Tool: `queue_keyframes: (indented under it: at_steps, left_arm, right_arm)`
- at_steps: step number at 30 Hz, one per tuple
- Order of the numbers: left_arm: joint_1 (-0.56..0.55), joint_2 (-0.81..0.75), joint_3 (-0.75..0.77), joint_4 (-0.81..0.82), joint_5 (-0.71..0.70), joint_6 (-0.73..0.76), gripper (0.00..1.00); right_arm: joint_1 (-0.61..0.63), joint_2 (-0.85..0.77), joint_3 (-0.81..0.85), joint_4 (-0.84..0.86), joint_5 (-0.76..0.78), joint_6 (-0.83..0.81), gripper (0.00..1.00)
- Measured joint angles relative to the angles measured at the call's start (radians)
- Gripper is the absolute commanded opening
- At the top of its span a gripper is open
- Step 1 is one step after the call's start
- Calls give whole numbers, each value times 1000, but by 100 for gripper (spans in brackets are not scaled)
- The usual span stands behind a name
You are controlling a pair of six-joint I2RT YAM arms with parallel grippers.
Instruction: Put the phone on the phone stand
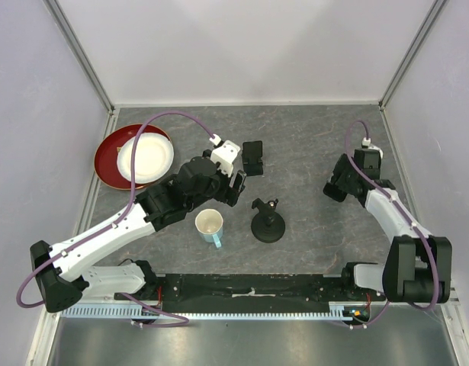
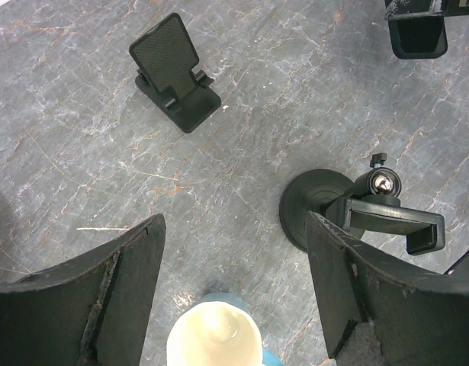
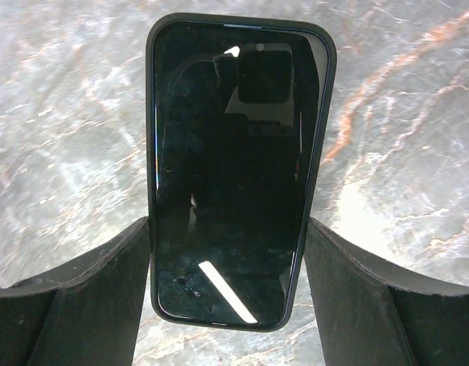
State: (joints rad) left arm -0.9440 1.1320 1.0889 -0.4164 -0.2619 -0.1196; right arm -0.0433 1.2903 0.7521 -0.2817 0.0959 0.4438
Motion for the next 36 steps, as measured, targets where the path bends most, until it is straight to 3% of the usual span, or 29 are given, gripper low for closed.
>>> queue_keyframes:
  at_steps: [9, 15, 19, 25, 29, 36]
  left_arm:
    - [0, 0, 0, 0, 0, 0, 80]
    - [3, -8, -4, 14, 16, -3, 87]
    - [49, -42, -2, 20, 128, -64, 93]
    - [248, -32, 101, 116, 510, -328, 94]
    - [302, 37, 178, 214, 681, -488, 89]
    - [301, 204, 238, 254, 823, -584, 78]
  right_arm:
    - [109, -273, -35, 62, -100, -23, 0]
    - [187, -307, 54, 39, -106, -28, 0]
    - [272, -330, 89, 12, -108, -36, 0]
    - [455, -340, 153, -26, -93, -50, 0]
    - [580, -342, 185, -37, -52, -48, 0]
    - [777, -342, 227, -47, 31, -46, 0]
